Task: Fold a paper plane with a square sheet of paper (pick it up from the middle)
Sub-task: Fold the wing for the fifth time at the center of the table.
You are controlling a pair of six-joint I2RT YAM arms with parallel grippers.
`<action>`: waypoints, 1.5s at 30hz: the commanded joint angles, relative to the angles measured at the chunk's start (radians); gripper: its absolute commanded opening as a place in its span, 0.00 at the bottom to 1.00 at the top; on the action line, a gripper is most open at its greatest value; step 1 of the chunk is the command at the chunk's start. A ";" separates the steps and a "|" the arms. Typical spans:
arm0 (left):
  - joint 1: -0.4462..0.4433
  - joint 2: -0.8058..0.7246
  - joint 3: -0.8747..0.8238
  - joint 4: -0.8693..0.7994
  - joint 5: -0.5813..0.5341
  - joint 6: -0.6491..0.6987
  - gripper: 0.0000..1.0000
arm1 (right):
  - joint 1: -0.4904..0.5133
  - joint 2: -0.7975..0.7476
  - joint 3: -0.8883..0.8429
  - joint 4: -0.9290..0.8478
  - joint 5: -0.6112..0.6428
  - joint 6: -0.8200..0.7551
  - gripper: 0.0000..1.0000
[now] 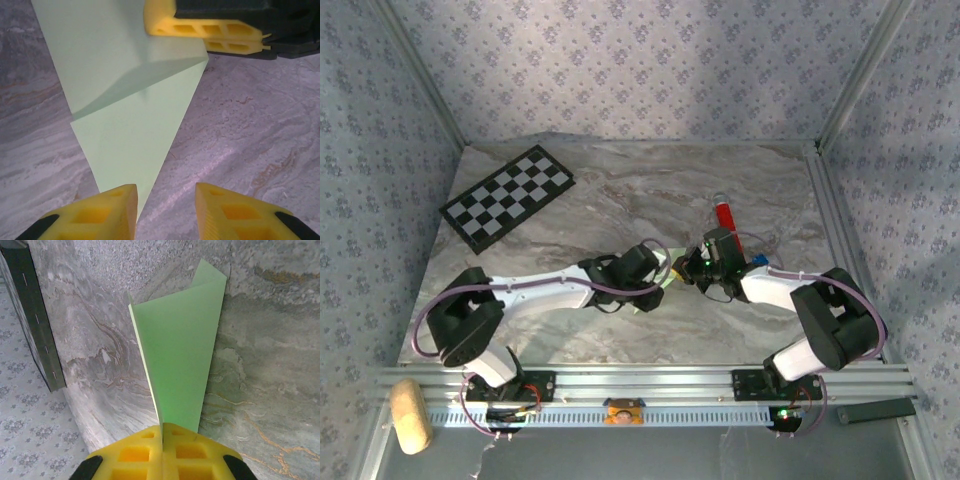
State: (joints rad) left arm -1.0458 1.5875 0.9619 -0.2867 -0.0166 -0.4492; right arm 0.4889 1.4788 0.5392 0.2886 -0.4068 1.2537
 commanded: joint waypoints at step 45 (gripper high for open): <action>-0.143 0.154 0.031 -0.040 -0.380 0.056 0.27 | -0.004 -0.009 0.018 -0.021 -0.010 0.005 0.01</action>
State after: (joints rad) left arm -1.1805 1.7264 0.9928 -0.3367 -0.3683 -0.3931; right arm 0.4885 1.4788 0.5411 0.2844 -0.4076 1.2533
